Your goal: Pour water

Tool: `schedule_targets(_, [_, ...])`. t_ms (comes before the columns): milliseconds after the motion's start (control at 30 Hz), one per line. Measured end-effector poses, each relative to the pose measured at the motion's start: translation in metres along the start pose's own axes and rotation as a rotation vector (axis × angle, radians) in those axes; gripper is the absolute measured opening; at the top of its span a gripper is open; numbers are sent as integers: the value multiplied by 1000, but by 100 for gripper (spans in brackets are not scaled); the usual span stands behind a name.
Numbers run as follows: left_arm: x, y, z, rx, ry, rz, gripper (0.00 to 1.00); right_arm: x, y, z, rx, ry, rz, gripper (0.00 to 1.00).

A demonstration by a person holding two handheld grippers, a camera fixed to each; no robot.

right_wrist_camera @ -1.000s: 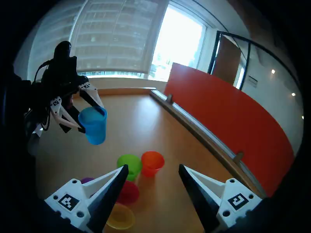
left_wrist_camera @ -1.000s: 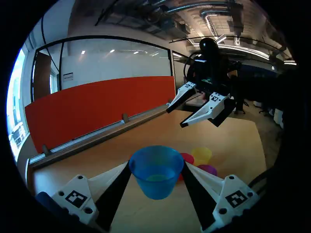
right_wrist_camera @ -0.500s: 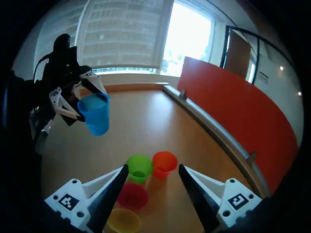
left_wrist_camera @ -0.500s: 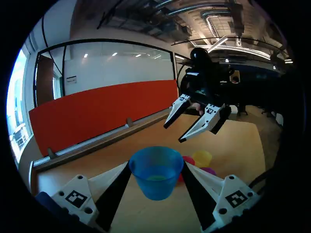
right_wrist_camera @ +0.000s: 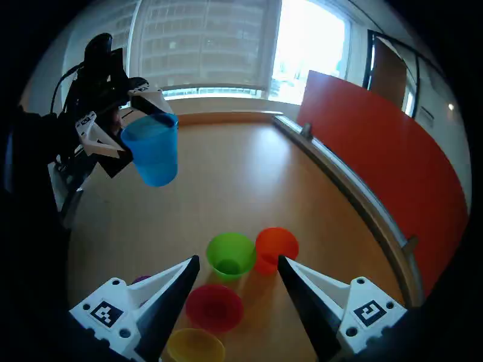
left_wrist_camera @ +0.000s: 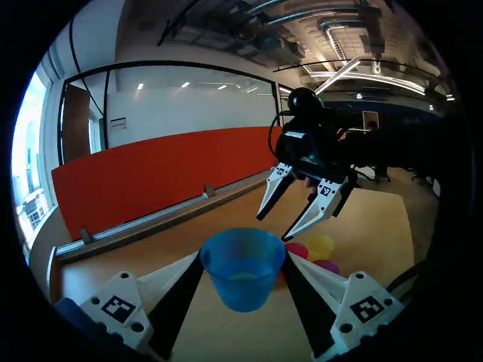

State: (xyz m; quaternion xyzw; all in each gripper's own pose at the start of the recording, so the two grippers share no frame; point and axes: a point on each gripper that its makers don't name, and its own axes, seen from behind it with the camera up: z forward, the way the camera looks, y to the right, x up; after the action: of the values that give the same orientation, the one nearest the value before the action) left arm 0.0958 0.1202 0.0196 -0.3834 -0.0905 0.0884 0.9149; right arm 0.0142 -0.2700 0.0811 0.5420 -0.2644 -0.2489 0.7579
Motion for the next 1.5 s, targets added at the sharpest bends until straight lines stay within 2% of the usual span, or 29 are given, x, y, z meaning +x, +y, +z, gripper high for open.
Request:
schedule_targets(367, [1, -4, -6, 15, 13, -11, 88, -10, -5, 18, 47, -71, 1, 100])
schedule_targets(700, [-5, -10, -8, 20, 12, -24, 87, -24, -9, 32, 74, -132, -31, 100])
schedule_targets(1500, [-15, -14, -4, 10, 14, -48, 87, -49, -10, 49, 112, -240, -34, 100])
